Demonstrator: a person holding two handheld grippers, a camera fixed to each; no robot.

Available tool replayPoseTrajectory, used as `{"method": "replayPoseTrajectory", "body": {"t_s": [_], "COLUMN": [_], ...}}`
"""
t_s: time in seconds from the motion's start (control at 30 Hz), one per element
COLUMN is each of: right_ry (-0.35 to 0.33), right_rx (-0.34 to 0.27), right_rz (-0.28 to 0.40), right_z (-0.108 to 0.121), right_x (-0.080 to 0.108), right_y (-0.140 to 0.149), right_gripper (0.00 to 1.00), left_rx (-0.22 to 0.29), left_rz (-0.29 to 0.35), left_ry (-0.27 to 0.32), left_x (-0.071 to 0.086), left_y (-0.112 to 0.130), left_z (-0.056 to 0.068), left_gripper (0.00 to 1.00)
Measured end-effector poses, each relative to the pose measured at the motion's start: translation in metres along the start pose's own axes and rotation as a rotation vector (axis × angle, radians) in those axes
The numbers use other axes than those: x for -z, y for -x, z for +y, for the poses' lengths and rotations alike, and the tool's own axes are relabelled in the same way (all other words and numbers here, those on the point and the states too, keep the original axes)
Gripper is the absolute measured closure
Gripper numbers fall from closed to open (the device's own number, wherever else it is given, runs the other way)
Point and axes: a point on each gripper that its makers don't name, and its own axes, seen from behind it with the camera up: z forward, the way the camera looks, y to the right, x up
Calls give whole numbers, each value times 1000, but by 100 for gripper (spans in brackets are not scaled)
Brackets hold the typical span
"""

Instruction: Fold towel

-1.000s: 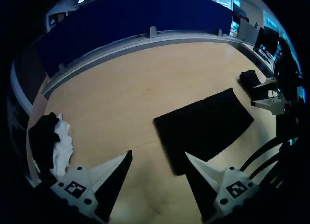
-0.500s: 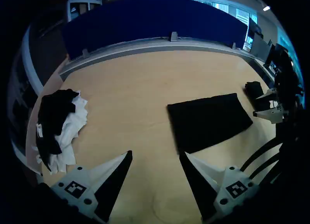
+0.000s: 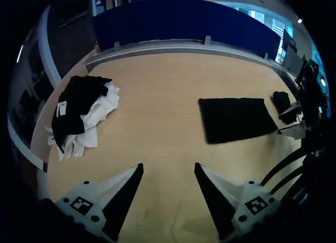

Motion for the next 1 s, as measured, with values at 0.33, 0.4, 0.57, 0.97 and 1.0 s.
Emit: {"method": "replayPoseTrajectory", "body": {"t_s": [0.33, 0.4, 0.57, 0.97, 1.0], "right_ry": [-15, -19, -20, -20, -19], "right_rx": [28, 23, 7, 9, 8], "right_rz": [-39, -43, -48, -53, -54], "right_z": [0, 0, 3, 3, 4], "right_x": [-3, -5, -9, -11, -12], "right_y": [12, 14, 20, 24, 24], "right_gripper": [9, 15, 29, 70, 73], "left_rx": [23, 23, 24, 24, 23], "left_rz": [-17, -17, -18, -24, -24], "left_ry": [-10, -10, -11, -11, -11], "left_x": [8, 8, 11, 14, 15], "left_y": [18, 18, 20, 25, 25], "left_z": [-5, -5, -6, -7, -8], "left_gripper": [10, 10, 10, 10, 10]}}
